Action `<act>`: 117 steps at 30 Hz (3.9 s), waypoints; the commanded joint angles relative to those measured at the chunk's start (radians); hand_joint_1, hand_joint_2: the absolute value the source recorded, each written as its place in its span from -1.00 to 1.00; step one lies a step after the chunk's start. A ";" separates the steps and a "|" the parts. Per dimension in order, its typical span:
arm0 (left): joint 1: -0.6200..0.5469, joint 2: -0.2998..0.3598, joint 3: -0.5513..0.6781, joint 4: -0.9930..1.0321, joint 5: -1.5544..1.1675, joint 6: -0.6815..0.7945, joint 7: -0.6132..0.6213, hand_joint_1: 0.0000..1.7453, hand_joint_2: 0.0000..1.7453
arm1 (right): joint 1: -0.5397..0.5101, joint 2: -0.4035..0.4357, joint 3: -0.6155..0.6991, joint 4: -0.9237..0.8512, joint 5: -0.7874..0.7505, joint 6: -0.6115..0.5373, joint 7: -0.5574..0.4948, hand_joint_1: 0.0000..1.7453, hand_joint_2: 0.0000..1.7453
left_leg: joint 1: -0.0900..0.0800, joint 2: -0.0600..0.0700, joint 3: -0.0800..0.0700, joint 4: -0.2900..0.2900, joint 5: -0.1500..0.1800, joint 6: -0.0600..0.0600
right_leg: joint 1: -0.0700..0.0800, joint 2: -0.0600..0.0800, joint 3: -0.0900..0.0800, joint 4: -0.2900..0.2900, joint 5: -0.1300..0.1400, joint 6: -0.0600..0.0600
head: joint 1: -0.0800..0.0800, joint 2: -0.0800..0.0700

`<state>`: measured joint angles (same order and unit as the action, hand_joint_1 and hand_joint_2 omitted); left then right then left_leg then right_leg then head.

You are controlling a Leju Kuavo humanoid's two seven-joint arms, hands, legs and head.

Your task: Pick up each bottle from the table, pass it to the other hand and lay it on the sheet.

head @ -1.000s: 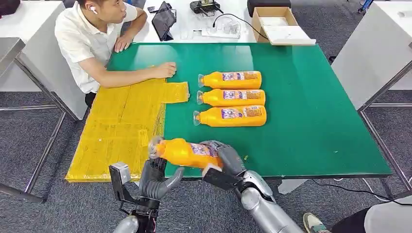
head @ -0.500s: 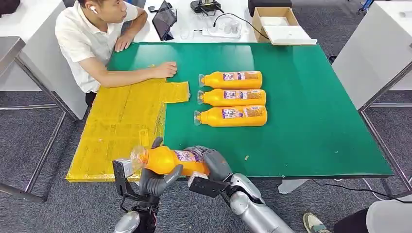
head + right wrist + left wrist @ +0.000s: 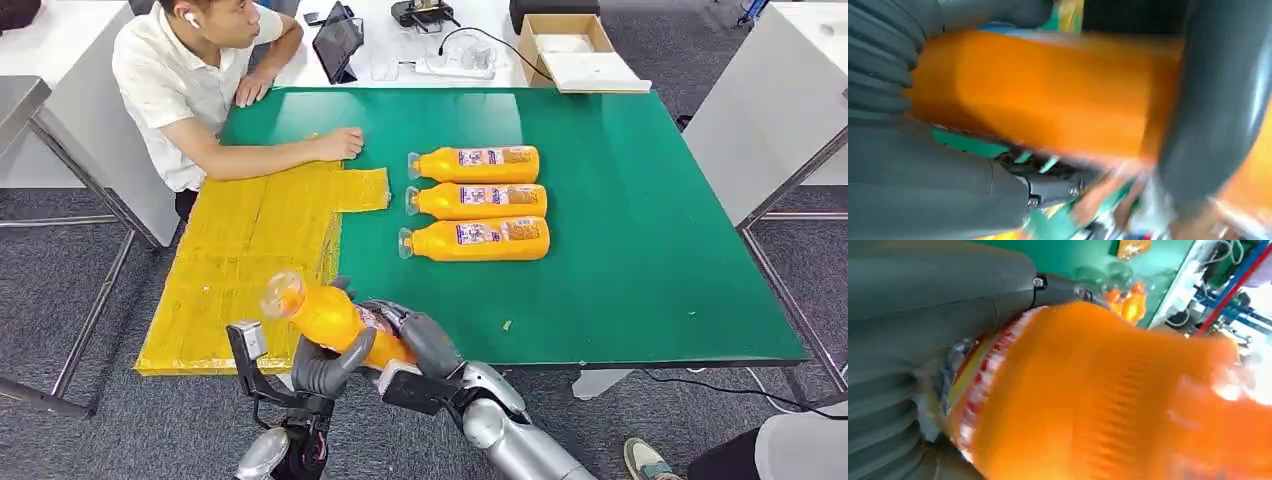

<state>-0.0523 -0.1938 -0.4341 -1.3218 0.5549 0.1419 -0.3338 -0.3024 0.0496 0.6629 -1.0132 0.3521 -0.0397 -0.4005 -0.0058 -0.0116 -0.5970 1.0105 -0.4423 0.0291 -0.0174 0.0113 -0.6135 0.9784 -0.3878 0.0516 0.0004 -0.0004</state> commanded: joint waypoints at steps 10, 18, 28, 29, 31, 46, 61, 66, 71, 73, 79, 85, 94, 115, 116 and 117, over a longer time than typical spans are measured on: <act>0.023 -0.007 0.086 -0.063 0.108 -0.084 0.018 1.00 1.00 | 0.009 0.005 0.061 -0.016 -0.006 -0.046 -0.061 -1.00 1.00 | 0.001 0.001 0.003 0.000 -0.001 -0.002 | 0.002 -0.001 0.003 -0.001 -0.001 -0.002 | 0.000 0.000; -0.041 0.080 0.090 0.054 -0.179 0.167 -0.027 1.00 1.00 | 0.093 -0.015 0.039 -0.189 0.117 -0.274 -0.077 -1.00 -1.00 | 0.001 0.000 0.004 -0.002 -0.001 -0.002 | 0.002 -0.002 0.004 -0.001 -0.002 -0.003 | 0.000 0.000; -0.030 0.102 0.155 0.019 -0.630 0.398 -0.058 1.00 1.00 | 0.144 -0.016 -0.040 -0.301 0.207 -0.420 -0.080 -1.00 -1.00 | 0.002 0.000 0.003 -0.001 -0.001 -0.002 | 0.002 -0.002 0.003 -0.001 -0.002 -0.003 | 0.000 0.000; -0.041 0.102 0.157 0.033 -0.733 0.462 -0.059 1.00 1.00 | 0.145 -0.008 -0.049 -0.295 0.208 -0.417 -0.080 -1.00 -1.00 | 0.001 0.002 0.003 -0.001 -0.001 -0.002 | 0.001 0.000 0.002 -0.001 -0.001 -0.002 | 0.000 0.000; -0.058 0.104 0.160 0.052 -0.791 0.480 -0.054 1.00 1.00 | 0.144 -0.004 -0.049 -0.290 0.211 -0.415 -0.084 -1.00 -1.00 | 0.001 0.002 0.004 -0.001 -0.001 -0.002 | 0.001 -0.001 0.003 -0.001 -0.001 -0.003 | 0.000 0.000; -0.351 0.099 0.211 0.419 -1.582 0.507 0.214 1.00 1.00 | 0.128 0.031 -0.051 -0.273 0.205 -0.386 -0.122 -1.00 -1.00 | 0.002 0.000 0.003 -0.001 0.001 -0.002 | 0.002 -0.002 0.003 -0.001 -0.001 -0.003 | 0.000 0.000; -0.632 0.147 0.115 0.880 -1.812 0.263 0.537 1.00 1.00 | 0.166 0.056 -0.078 -0.304 0.165 -0.365 -0.148 -1.00 -1.00 | 0.001 0.000 0.002 0.000 0.001 -0.001 | 0.001 -0.001 0.001 0.001 0.000 -0.002 | 0.000 0.000; -0.634 0.136 0.107 0.902 -1.832 0.241 0.560 1.00 1.00 | 0.174 0.057 -0.082 -0.303 0.166 -0.364 -0.148 -1.00 -1.00 | 0.001 0.001 0.002 0.000 0.001 -0.002 | 0.001 -0.001 0.002 0.001 -0.001 -0.002 | 0.000 0.000; -0.624 0.102 0.134 0.935 -1.806 0.143 0.526 1.00 1.00 | 0.191 0.065 -0.098 -0.291 0.153 -0.364 -0.167 -1.00 -1.00 | 0.002 0.001 0.005 -0.001 0.000 -0.002 | 0.002 -0.001 0.005 0.000 -0.001 -0.003 | 0.000 0.000; -0.626 0.095 0.145 0.938 -1.785 0.119 0.500 0.74 1.00 | 0.191 0.064 -0.095 -0.287 0.152 -0.361 -0.169 -1.00 1.00 | 0.002 0.000 0.005 -0.001 0.000 -0.002 | 0.002 -0.002 0.005 -0.001 -0.001 -0.003 | 0.000 0.000; -0.624 0.081 0.161 0.895 -1.687 0.051 0.368 -1.00 1.00 | 0.186 0.067 -0.092 -0.257 0.145 -0.353 -0.185 -1.00 1.00 | 0.001 -0.001 0.006 -0.001 0.001 -0.001 | 0.001 -0.001 0.006 -0.001 0.000 -0.002 | 0.000 0.000; -0.575 0.065 0.205 0.783 -1.458 -0.069 0.169 -1.00 1.00 | 0.185 0.064 -0.084 -0.230 0.128 -0.356 -0.202 -1.00 1.00 | 0.001 -0.001 0.008 -0.001 0.001 -0.001 | 0.001 -0.001 0.008 -0.001 0.000 -0.002 | 0.000 0.000; -0.564 0.083 0.190 0.746 -1.190 -0.200 0.090 -1.00 1.00 | 0.151 0.068 -0.062 -0.180 0.088 -0.357 -0.238 -1.00 -1.00 | 0.001 -0.001 0.008 -0.001 0.001 -0.002 | 0.001 0.000 0.008 -0.001 0.000 -0.003 | 0.000 0.000; -0.298 0.110 0.268 0.244 -0.596 -0.183 -0.086 -1.00 1.00 | 0.187 0.047 -0.075 -0.186 0.074 -0.389 -0.245 -1.00 1.00 | 0.001 -0.001 0.004 -0.001 0.001 -0.001 | 0.001 0.000 0.004 0.000 0.000 -0.002 | 0.000 0.000; -0.260 0.098 0.301 0.168 -0.495 -0.208 -0.096 -1.00 1.00 | 0.193 0.044 -0.078 -0.194 0.075 -0.391 -0.243 -1.00 1.00 | 0.001 0.001 0.005 -0.001 0.000 -0.002 | 0.001 0.001 0.005 -0.001 0.000 -0.002 | 0.000 0.000; -0.221 0.096 0.311 0.076 -0.414 -0.217 -0.092 -1.00 -1.00 | 0.200 0.042 -0.085 -0.203 0.079 -0.396 -0.244 -1.00 1.00 | 0.001 0.000 0.004 0.000 0.001 -0.001 | 0.001 0.001 0.004 0.000 0.000 -0.002 | 0.000 0.000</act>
<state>-0.4342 -0.0969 -0.2392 -0.8832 -0.1821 -0.0393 -0.4040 -0.1099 0.1156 0.5882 -1.2322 0.4276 -0.4181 -0.6470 -0.0056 -0.0147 -0.5948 1.0106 -0.4404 0.0288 -0.0174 0.0104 -0.6106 0.9789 -0.3876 0.0512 0.0008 0.0000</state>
